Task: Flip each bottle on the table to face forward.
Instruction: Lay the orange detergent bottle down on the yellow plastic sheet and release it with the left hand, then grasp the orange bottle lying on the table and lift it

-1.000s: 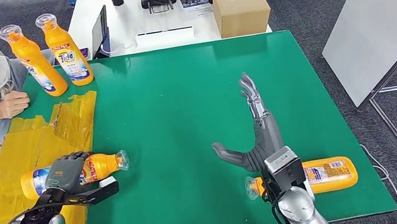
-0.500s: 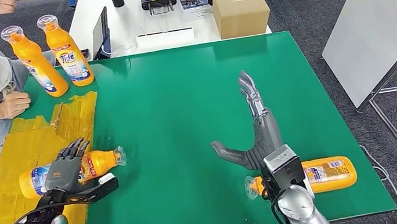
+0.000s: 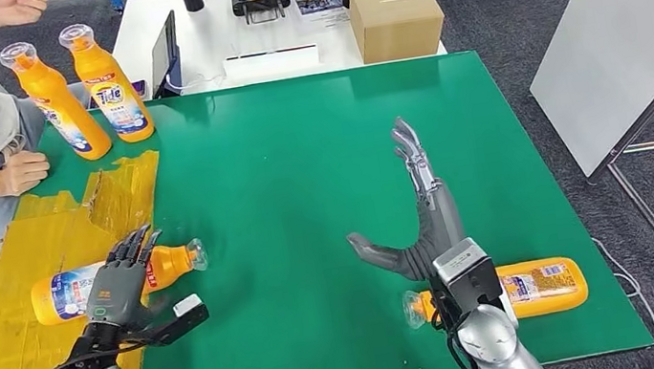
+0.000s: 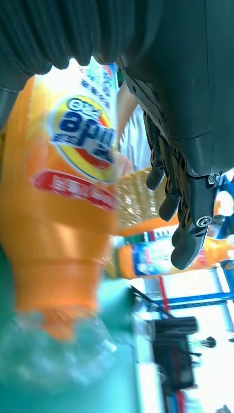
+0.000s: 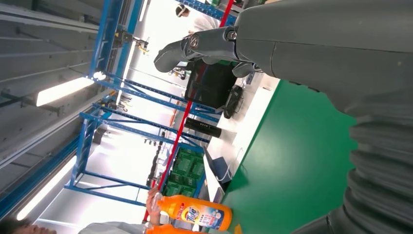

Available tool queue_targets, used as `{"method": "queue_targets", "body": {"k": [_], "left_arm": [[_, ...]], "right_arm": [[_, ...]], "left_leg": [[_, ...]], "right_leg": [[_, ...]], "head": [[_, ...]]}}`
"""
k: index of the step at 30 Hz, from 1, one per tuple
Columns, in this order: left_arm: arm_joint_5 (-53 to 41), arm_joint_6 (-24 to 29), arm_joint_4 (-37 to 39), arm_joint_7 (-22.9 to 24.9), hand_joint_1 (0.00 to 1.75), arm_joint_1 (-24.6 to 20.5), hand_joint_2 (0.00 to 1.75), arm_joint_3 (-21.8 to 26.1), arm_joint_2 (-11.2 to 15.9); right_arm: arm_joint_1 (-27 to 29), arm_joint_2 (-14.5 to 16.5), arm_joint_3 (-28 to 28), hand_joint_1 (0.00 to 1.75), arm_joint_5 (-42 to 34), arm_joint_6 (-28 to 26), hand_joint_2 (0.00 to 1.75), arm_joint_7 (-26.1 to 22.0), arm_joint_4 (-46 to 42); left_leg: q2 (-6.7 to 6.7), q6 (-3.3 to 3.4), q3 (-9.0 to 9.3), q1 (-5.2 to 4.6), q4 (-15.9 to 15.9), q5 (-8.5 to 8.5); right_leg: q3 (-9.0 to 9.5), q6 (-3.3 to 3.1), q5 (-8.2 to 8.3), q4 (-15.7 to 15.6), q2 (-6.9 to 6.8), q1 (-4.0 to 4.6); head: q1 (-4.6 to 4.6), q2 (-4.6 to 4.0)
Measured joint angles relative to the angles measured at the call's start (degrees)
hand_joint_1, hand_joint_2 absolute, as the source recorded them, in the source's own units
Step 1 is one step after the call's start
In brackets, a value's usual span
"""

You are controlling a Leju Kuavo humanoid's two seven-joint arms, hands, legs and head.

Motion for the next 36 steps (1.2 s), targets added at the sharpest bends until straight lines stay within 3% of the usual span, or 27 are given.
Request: {"method": "queue_targets", "body": {"k": [5, 9, 14, 17, 21, 26, 32, 36], "left_arm": [[2.47, 5.66, -6.34, -4.21, 0.00, 2.93, 1.75, 0.92, -1.45], [8.18, 9.81, -14.78, -10.03, 0.00, 6.67, 1.75, 0.97, -3.12], [15.14, 10.65, -24.88, -13.86, 0.00, 11.04, 1.75, 2.56, -6.01], [25.83, 6.82, -29.92, -15.68, 0.00, 13.22, 1.75, 3.82, -7.86], [40.77, -4.24, -34.27, -18.25, 0.00, 15.52, 1.75, 5.79, -10.14], [49.46, -13.41, -35.73, -18.44, 0.00, 17.02, 1.75, 8.00, -12.49], [51.41, -16.96, -34.73, -18.45, 0.00, 17.36, 1.75, 9.34, -14.08], [51.42, -17.49, -33.77, -18.63, 0.00, 17.05, 1.75, 9.38, -14.53]], "right_arm": [[0.01, -0.30, 0.51, 0.00, 1.91, -0.62, 1.75, 0.02, 0.04], [0.03, -1.12, 1.87, 0.00, 9.13, -3.00, 1.75, 1.16, 0.04], [1.04, -2.84, 3.90, 0.00, 17.06, -4.44, 1.75, 2.92, 0.03], [2.86, -4.76, 5.31, 0.00, 22.62, -3.83, 1.75, 3.84, 0.02], [5.56, -8.09, 6.57, 0.00, 28.14, -2.56, 1.75, 5.40, 0.02], [9.06, -12.97, 6.66, 0.00, 31.99, -1.57, 1.75, 7.78, -0.02], [14.80, -21.91, 4.95, 0.00, 30.48, -1.14, 1.75, 8.08, -1.18], [17.57, -26.28, 2.77, 0.00, 28.79, -0.96, 1.75, 8.62, -2.33]], "left_leg": [[0.00, 0.00, -0.05, 0.00, 0.00, 0.00], [0.00, 0.01, -0.07, -0.01, 0.00, -0.02], [0.00, 0.01, -0.08, -0.01, 0.00, -0.03], [0.00, 0.01, -0.09, -0.01, 0.00, -0.04], [-0.02, 0.01, -0.10, -0.01, 0.00, -0.05], [-0.03, 0.03, -0.10, -0.04, 0.01, -0.06], [-0.04, 0.06, -0.15, -0.09, 0.03, -0.08], [-0.03, 0.08, -0.14, -0.09, 0.03, -0.10]], "right_leg": [[-0.05, 0.00, 0.00, 0.00, 0.00, 0.00], [-0.08, 0.00, 0.00, -0.01, 0.00, 0.00], [-0.10, 0.00, -0.01, -0.03, 0.00, 0.00], [-0.10, 0.00, -0.01, -0.03, 0.00, 0.00], [-0.11, 0.00, -0.01, -0.04, -0.01, 0.00], [-0.14, 0.01, -0.01, -0.05, -0.03, -0.03], [-0.15, 0.02, -0.01, -0.06, -0.03, -0.07], [-0.16, 0.02, -0.01, -0.07, -0.02, -0.07]], "head": [[-0.01, 0.00], [0.00, 0.00], [-0.01, 0.00], [0.00, 0.00], [-0.01, 0.00], [-0.02, 0.00], [-0.02, 0.00], [-0.03, 0.00]]}}
